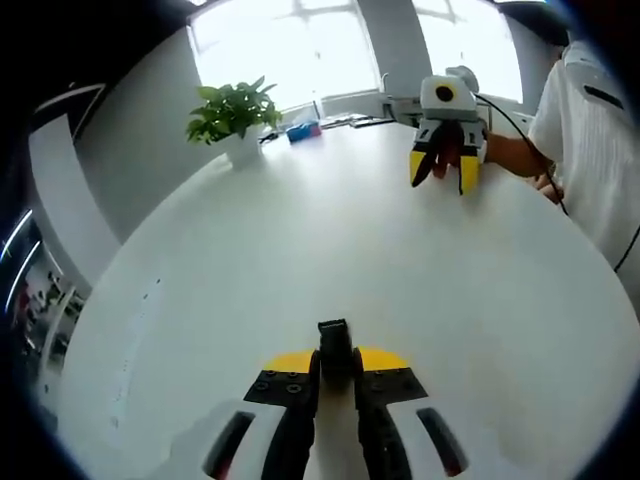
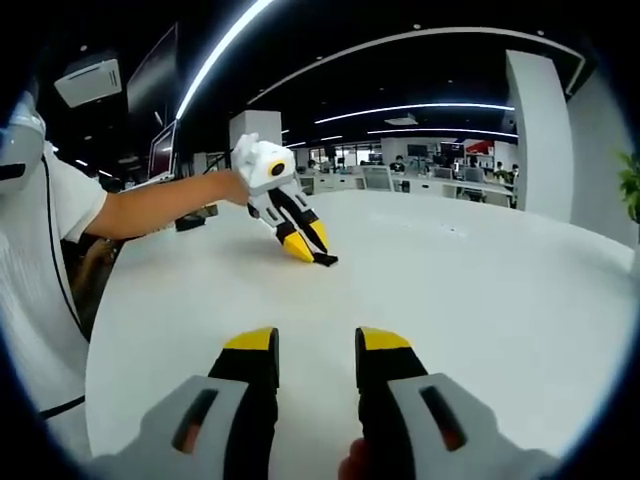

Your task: Snap the two parts of the plastic buckle together until the buckle closes and remains connected.

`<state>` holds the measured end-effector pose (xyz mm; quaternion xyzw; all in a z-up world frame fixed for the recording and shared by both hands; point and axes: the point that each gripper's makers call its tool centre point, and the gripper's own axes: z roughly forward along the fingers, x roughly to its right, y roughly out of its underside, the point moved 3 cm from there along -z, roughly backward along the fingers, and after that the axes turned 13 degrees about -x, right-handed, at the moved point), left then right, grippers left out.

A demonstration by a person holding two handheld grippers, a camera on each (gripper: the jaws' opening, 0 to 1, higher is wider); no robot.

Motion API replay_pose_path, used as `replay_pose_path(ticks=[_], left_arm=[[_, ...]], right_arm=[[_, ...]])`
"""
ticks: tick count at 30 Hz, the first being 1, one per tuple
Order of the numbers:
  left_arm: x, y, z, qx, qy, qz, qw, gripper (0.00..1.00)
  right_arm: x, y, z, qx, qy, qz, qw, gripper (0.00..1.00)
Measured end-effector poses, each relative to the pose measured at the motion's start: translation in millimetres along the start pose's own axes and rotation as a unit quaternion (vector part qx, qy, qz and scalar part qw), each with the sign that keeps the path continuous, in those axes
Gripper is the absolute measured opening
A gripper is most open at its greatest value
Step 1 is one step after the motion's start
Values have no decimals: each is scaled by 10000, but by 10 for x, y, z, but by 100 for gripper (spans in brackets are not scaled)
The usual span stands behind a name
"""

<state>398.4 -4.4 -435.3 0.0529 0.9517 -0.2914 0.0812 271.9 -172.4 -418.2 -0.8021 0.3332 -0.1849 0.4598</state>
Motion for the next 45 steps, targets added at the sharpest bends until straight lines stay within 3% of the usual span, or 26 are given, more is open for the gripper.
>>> replay_pose_path(ticks=[16,27,32,45], left_arm=[[-46,17,24,64,-81,-51,9999,15],[-127,70,22,220,-413,-198,9987,19],[-158,91,13,280,-623,-430,9967,23],[-50,94,-11,628,-642,-1160,9892,23]], right_arm=[[7,-1,-7,12,6,1,10000,30],[16,-2,1,-3,23,-7,10000,30],[22,-6,3,10,25,-14,10000,30],[12,-8,0,23,13,-34,10000,30]])
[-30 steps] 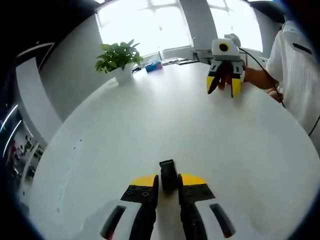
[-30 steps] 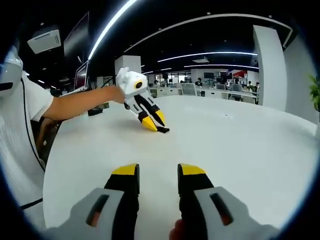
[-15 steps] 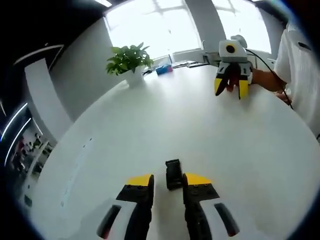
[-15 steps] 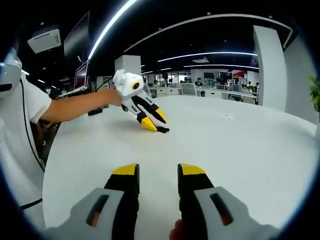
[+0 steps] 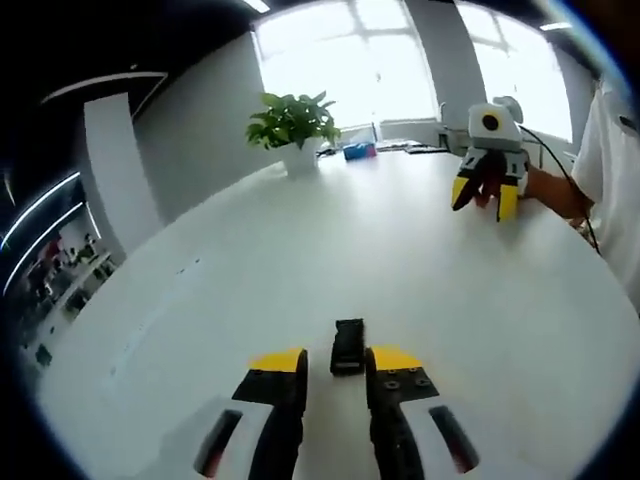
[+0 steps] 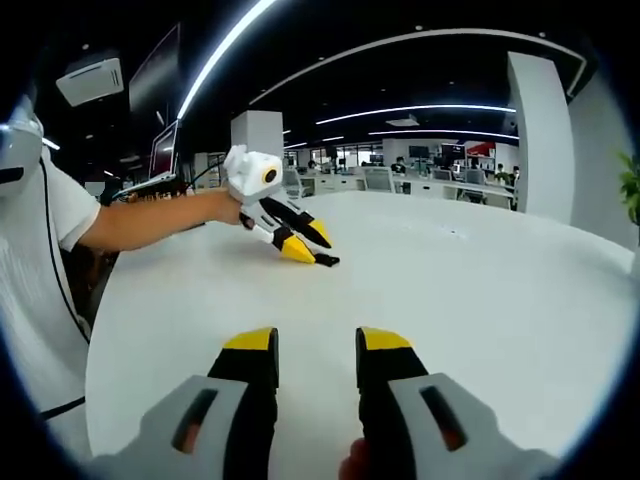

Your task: Snap the two parts of the plastic buckle together until the buckle closes and remains connected.

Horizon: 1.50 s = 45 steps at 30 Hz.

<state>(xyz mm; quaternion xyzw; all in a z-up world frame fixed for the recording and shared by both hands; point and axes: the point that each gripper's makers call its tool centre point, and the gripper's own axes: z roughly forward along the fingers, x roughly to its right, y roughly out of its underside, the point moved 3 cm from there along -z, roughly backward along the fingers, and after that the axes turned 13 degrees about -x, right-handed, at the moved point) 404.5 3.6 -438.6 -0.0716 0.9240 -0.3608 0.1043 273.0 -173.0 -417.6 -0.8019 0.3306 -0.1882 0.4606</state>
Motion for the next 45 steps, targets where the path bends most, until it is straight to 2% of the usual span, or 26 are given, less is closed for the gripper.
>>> replay_pose_path(ticks=[2,5,8,12,13,16,18,24,27,31,35,40,43,45], left_arm=[[33,2,-12,35,16,-60,10000,25],[15,-6,-50,101,-143,-93,9998,26],[86,-14,-90,147,-185,-155,9996,27],[132,11,-142,219,-404,-173,9988,27],[157,-2,-170,315,-382,-325,9982,27],[205,-19,-241,435,-479,-409,9971,26],[256,-37,-278,564,-422,-516,9962,27],[249,41,-349,615,-662,-698,9935,26],[245,132,-423,548,-840,-942,9905,25],[312,158,-576,637,-1048,-1140,9859,25],[404,177,-728,769,-1348,-1199,9806,24],[521,238,-867,902,-1629,-1531,9705,24],[578,302,-940,923,-1816,-1809,9622,24],[605,371,-952,911,-1879,-1877,9598,25]], right_arm=[[-6,-5,2,5,-1,3,10000,30],[-6,-6,2,5,-2,2,10000,30],[-8,-5,2,5,-6,0,10000,30],[-10,-13,-10,31,18,11,10000,30],[-4,-18,-16,47,37,22,10000,30],[5,-12,-20,24,61,35,10000,30],[2,-15,-23,16,60,31,10000,30],[-31,-19,-53,-7,49,-59,10000,29],[-53,-33,-66,18,29,-54,10000,30],[-95,-64,-82,54,30,-20,10000,30],[-49,-72,-100,82,189,89,9997,30],[-56,-83,-106,91,222,285,9993,30],[-89,-115,-118,69,303,256,9992,30],[-97,-127,-121,50,345,224,9991,31]])
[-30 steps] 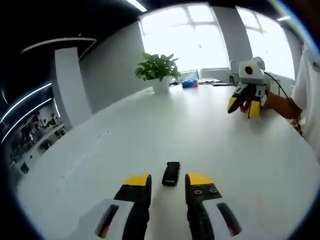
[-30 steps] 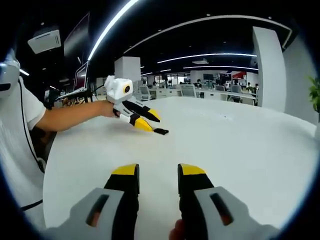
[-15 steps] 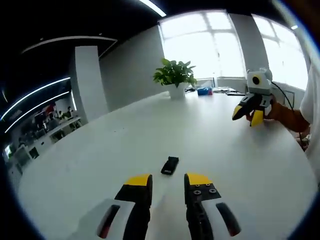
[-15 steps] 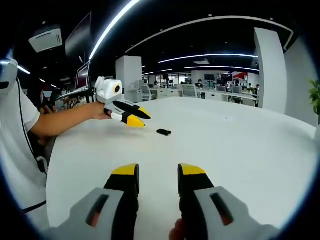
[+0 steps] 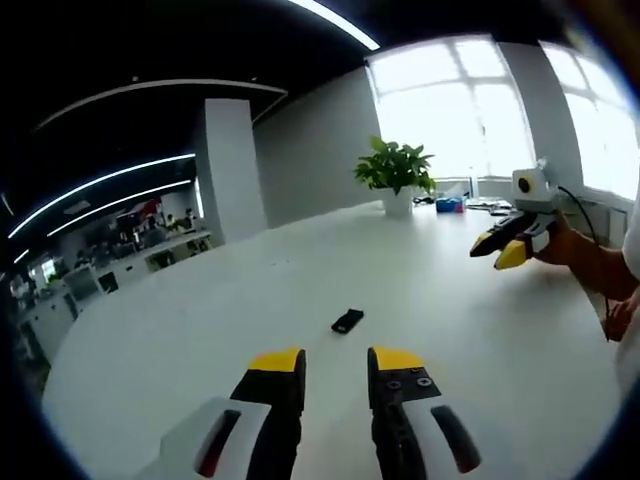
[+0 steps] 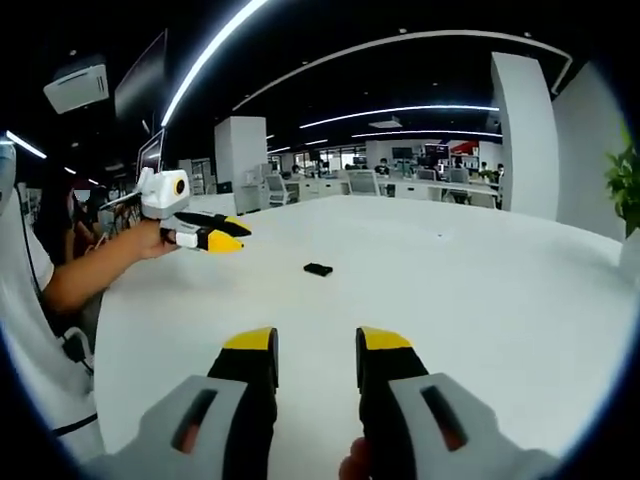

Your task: Snap the two parts of the plastic buckle together until the buckle closes and remains connected.

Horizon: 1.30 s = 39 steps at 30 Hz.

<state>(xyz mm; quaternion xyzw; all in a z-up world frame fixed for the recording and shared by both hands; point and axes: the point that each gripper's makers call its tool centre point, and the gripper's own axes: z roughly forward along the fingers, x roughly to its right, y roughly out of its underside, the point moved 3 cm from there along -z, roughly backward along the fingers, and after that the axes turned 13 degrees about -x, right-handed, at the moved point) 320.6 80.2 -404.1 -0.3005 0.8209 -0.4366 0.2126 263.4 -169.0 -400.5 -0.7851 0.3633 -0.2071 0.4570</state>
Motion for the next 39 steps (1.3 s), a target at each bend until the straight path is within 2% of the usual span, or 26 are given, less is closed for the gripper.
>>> replay_pose_path(ticks=[4,5,14,17,21,27,30,39], left_arm=[[-2,154,-38,-13,-193,-124,9997,25],[-3,176,-57,20,-213,-257,9994,25],[91,206,-319,314,-570,-664,9957,25],[89,280,-389,137,-857,-722,9936,25],[114,310,-510,216,-1112,-903,9895,26],[213,348,-601,341,-1134,-1071,9872,28],[265,404,-609,315,-1053,-1106,9878,33],[379,472,-718,400,-1134,-1361,9834,33]], right_arm=[[-15,-4,-2,-24,89,-13,10000,31],[-17,1,-1,-30,105,-5,9999,31],[-42,72,-27,0,174,205,9996,31],[-71,101,-48,-31,273,169,9995,31],[-165,97,-88,26,324,124,9994,31],[-210,93,-128,61,377,80,9992,31],[-227,110,-144,75,385,99,9992,31],[-324,203,-220,62,419,104,9990,32]])
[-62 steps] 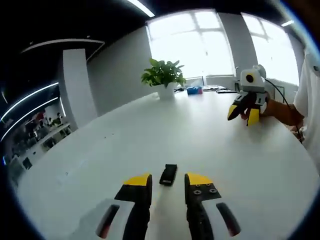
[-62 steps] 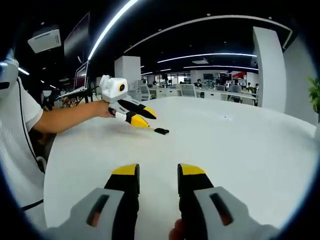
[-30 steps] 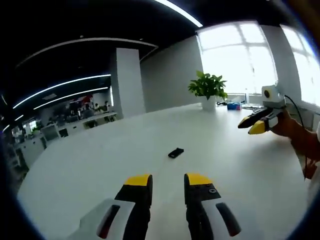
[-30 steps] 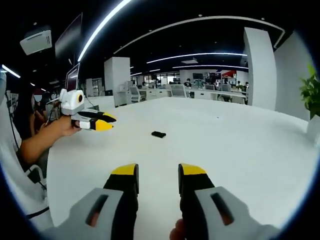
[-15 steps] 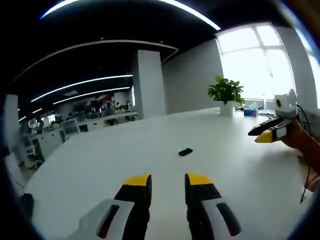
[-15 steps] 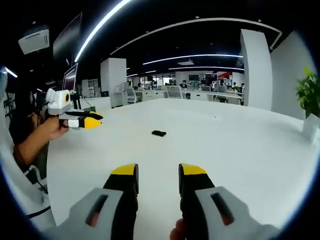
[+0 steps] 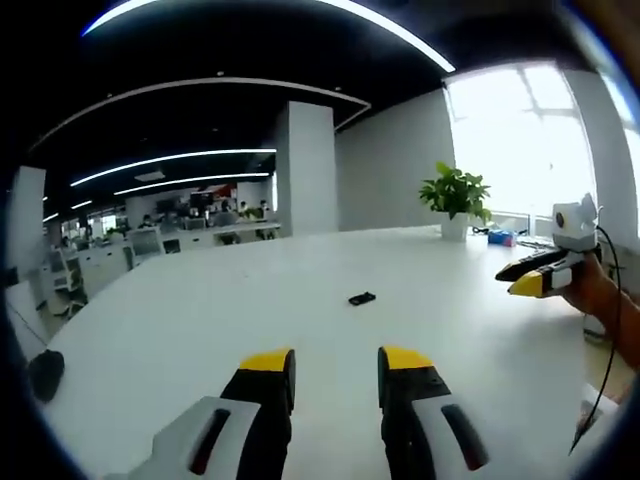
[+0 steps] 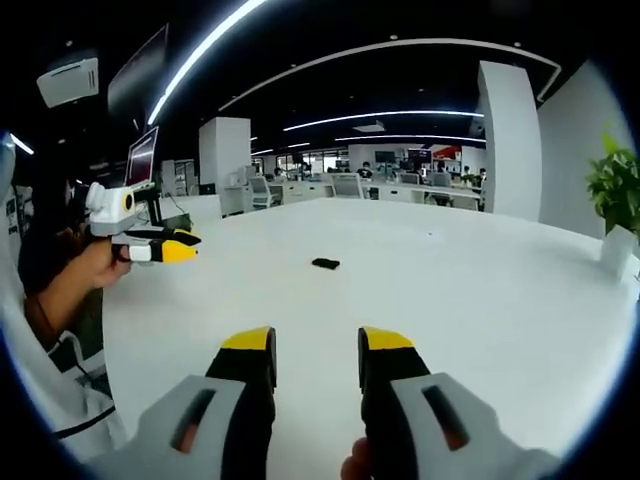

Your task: Snap the two parts of the plastic buckle together until the buckle closes and remains connected.

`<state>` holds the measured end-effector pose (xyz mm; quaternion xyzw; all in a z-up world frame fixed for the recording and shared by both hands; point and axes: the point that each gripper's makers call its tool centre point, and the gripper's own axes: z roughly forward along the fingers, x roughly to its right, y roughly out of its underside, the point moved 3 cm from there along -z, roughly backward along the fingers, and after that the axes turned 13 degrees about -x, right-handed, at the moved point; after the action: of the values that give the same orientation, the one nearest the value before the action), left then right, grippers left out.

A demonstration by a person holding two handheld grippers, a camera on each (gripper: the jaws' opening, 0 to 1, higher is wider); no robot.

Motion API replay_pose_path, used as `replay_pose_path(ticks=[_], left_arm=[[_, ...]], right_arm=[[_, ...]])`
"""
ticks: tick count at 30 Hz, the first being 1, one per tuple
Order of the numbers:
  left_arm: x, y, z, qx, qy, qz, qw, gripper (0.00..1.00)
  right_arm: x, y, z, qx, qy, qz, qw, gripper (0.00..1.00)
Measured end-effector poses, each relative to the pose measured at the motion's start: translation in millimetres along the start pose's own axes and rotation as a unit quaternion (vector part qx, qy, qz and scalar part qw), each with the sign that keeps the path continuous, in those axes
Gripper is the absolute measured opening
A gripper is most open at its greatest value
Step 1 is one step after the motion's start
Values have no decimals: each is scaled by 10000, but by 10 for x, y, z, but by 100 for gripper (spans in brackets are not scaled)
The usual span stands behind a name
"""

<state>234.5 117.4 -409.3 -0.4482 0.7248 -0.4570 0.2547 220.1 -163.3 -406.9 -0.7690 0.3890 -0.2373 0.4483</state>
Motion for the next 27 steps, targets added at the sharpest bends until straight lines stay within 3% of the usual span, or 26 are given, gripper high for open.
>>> replay_pose_path(ticks=[6,27], left_arm=[[-35,15,-119,136,-279,-88,9995,33],[41,159,-347,264,-445,-108,9986,33]], right_arm=[[-12,27,-32,49,108,-168,9998,32],[-129,170,-190,128,271,18,9995,32]])
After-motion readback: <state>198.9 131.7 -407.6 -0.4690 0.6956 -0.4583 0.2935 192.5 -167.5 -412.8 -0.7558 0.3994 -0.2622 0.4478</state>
